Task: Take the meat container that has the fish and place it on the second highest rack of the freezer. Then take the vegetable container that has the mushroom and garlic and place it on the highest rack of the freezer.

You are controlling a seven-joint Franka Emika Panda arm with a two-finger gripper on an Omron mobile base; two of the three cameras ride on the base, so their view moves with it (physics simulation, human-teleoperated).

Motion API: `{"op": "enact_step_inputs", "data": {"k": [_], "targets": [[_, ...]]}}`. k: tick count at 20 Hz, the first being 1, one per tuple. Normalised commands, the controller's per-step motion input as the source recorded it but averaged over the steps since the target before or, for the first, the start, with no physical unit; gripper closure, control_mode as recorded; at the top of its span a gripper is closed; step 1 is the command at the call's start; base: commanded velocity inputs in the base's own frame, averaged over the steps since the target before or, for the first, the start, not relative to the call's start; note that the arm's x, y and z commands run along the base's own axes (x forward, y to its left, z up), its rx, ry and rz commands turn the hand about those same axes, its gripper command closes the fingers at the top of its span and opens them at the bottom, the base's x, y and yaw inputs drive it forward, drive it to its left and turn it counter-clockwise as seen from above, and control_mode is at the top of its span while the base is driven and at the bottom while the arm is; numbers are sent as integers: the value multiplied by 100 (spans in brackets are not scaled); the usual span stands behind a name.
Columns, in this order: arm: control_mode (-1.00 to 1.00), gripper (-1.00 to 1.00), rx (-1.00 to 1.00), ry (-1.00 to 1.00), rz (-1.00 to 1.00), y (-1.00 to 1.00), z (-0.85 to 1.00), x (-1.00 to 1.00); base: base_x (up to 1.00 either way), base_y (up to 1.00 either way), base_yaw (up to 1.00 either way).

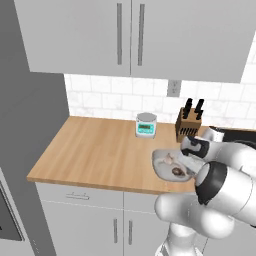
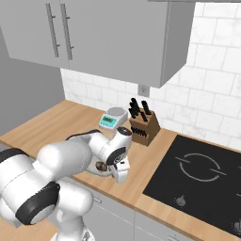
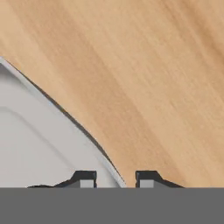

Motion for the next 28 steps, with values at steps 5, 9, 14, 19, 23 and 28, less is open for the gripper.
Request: {"op": "enact_step_inputs", "data": {"k": [5, 9, 14, 19, 23, 28], "targets": [[-100, 100, 0, -40, -9, 35, 0, -48, 0, 0, 0], [-100, 100, 0, -44, -14, 31, 6, -28, 0, 0, 0], [-100, 100, -4, -34, -12, 43, 50, -43, 0, 0, 0], [-100, 100, -2, -1, -1, 37, 90, -43, 0, 0, 0], [-100, 100, -1, 6, 0, 27, 85, -48, 0, 0, 0], [-100, 100, 0, 4, 0, 6, 84, -46, 0, 0, 0]]}}
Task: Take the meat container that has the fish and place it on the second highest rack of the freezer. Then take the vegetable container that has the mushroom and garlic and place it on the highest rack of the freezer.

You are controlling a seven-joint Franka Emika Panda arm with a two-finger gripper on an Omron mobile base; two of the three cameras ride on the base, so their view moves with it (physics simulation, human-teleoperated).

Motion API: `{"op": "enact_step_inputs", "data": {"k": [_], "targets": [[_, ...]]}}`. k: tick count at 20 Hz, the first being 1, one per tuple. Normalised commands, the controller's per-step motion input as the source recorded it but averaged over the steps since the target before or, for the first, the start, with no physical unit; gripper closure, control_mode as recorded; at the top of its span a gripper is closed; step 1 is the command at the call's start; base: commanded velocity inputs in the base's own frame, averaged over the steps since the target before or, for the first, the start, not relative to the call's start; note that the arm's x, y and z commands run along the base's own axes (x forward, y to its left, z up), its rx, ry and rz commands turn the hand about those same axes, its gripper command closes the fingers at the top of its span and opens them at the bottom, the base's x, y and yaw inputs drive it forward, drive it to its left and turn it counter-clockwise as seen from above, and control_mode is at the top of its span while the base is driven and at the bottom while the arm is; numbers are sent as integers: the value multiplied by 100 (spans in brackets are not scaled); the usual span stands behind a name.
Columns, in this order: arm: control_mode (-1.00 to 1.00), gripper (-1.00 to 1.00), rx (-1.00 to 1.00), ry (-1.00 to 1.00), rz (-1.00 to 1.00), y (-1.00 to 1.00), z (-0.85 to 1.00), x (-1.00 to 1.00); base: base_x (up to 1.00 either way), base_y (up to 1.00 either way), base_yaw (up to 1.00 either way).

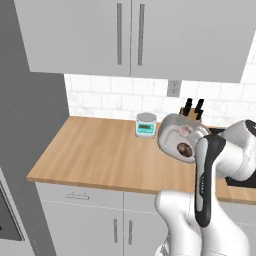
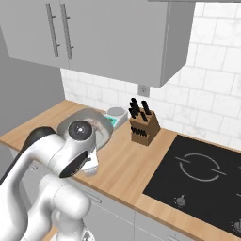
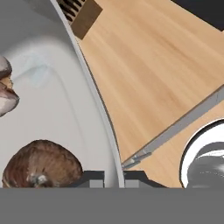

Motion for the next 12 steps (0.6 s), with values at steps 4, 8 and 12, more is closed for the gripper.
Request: {"op": "enact_step_inputs", "data": {"k": [4, 8, 12], "targets": [[-100, 100, -1, -2, 0, 2, 65, -56, 0, 0, 0], [-100, 100, -2, -2, 0, 13, 53, -49, 0, 0, 0], [-100, 100, 0, 0, 0, 12, 48, -56, 0, 0, 0]]}}
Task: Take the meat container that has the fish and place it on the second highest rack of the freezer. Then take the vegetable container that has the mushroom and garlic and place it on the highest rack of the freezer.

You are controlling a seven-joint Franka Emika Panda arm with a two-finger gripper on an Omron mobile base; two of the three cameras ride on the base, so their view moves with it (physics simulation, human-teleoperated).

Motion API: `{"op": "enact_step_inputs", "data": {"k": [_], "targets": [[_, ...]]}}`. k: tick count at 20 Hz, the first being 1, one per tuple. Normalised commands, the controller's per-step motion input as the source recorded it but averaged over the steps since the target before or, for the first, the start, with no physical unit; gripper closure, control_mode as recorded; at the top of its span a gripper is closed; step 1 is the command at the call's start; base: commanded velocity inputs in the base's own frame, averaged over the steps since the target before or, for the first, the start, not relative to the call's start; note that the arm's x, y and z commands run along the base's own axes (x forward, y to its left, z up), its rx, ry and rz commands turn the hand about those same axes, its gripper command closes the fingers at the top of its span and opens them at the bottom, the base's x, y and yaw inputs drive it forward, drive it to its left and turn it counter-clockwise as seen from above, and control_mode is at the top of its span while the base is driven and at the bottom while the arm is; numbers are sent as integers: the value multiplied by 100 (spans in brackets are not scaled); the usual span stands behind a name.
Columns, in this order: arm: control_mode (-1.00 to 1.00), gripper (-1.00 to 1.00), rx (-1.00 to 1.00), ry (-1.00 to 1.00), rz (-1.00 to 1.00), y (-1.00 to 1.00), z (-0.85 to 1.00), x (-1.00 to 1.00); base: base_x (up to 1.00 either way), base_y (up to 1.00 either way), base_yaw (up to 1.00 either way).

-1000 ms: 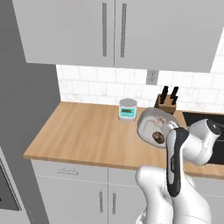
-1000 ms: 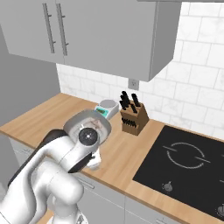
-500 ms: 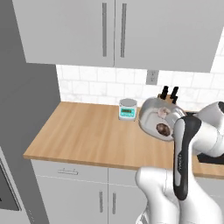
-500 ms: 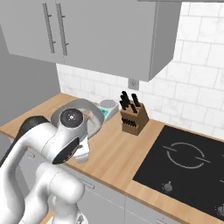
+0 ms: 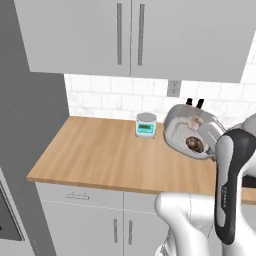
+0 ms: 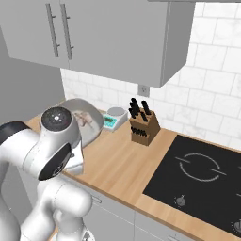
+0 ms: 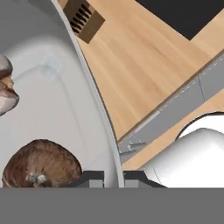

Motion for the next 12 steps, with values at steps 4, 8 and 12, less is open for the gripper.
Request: {"op": "enact_step_inputs", "data": {"k": [4, 8, 12], "targets": [[-100, 100, 0, 0, -1, 10, 55, -59, 0, 0, 0], [-100, 100, 0, -6, 0, 6, 32, -86, 0, 0, 0], [100, 100, 0, -5, 0, 3, 13, -50, -24, 20, 0]]}}
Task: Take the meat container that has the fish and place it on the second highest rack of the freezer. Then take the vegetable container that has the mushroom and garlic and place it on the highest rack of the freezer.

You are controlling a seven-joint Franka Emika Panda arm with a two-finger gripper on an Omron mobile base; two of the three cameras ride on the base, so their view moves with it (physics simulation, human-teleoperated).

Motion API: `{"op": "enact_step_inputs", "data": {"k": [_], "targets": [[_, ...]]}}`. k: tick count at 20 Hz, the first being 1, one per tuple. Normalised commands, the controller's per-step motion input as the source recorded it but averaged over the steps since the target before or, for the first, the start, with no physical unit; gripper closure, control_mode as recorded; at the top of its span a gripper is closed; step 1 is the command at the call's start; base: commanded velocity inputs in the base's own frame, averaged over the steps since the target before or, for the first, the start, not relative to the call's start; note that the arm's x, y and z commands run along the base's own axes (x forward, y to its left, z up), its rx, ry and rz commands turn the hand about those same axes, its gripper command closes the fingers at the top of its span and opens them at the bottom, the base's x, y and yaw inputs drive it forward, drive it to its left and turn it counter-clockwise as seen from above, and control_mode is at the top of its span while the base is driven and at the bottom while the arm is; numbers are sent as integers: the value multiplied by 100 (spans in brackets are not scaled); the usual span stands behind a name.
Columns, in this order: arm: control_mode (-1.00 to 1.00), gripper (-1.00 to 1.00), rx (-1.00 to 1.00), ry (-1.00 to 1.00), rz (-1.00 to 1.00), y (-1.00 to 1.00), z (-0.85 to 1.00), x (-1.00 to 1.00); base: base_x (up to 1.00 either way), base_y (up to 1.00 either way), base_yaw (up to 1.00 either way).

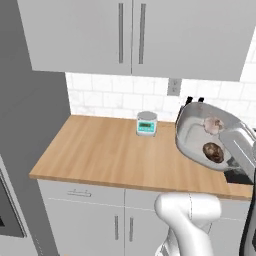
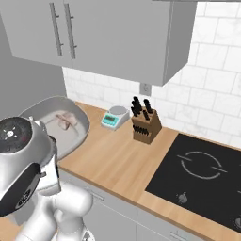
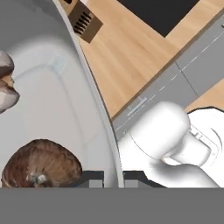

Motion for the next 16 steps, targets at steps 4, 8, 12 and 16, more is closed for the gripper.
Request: {"op": "enact_step_inputs", "data": {"k": [4, 8, 12, 16], "targets": [[100, 100, 0, 0, 0, 0, 0, 0, -39, 91, 7], [100, 100, 0, 0, 0, 0, 0, 0, -43, 100, 12], [100, 100, 0, 0, 0, 0, 0, 0, -42, 100, 16], [100, 100, 0, 0, 0, 0, 0, 0, -28, 100, 16]]}}
